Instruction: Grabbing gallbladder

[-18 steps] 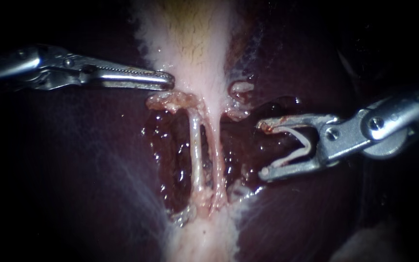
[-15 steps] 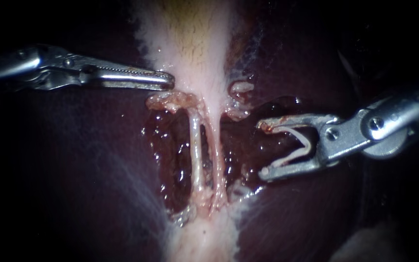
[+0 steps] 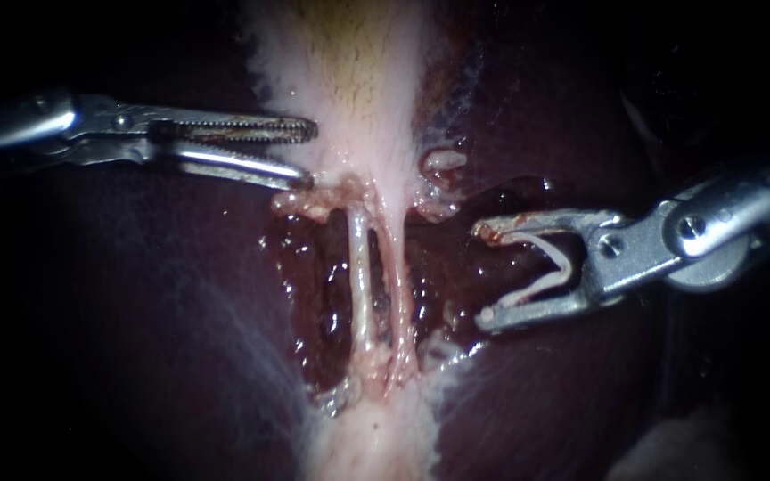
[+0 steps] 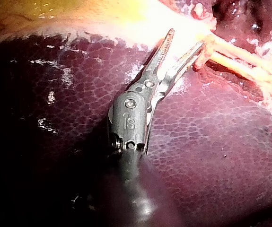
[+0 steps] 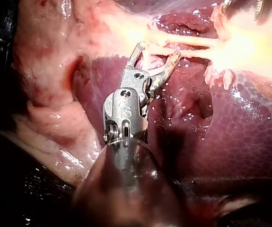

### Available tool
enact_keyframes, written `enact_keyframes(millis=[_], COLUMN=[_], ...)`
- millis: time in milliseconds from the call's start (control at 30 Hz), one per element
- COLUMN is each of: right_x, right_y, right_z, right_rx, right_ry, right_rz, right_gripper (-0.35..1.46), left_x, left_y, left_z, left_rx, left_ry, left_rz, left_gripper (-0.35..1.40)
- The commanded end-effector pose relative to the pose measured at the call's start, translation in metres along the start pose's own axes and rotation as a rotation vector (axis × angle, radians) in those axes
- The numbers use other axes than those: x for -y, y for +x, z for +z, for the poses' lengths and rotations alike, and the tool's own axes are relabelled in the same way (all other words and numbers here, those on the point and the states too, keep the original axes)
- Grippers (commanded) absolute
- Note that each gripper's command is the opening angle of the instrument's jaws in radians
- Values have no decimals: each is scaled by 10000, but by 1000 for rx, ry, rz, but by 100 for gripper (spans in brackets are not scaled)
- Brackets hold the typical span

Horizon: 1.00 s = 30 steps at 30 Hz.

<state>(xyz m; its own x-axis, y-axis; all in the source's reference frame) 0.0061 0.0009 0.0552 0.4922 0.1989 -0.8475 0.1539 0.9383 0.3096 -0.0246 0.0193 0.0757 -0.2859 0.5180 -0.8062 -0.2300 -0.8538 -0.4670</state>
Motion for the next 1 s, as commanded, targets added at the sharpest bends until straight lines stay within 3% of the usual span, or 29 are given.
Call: enact_keyframes(millis=[33, 233, 367, 600, 867, 1000], right_x=[0, 0, 0, 1, 1, 1], right_y=[0, 0, 0, 0, 0, 0], right_z=[0, 0, -1, -1, -1, -1], right_rx=[0, 0, 0, 0, 0, 0], right_ry=[0, 0, 0, 1, 1, 1], right_rz=[0, 0, 0, 0, 0, -1], right_gripper=[49, 49, 49, 49, 49, 49], left_x=[-2, -6, -8, -21, -31, -31], left_y=[1, 3, 4, 6, -3, -12], left_z=[0, -1, -2, 0, 19, 29], left_rx=[-2, -6, -30, -37, -39, -11], left_ry=[0, -11, -12, -28, -18, -14], left_rz=[-6, -6, -7, -4, 4, 4], left_gripper=[61, 96, 113, 114, 104, 93])
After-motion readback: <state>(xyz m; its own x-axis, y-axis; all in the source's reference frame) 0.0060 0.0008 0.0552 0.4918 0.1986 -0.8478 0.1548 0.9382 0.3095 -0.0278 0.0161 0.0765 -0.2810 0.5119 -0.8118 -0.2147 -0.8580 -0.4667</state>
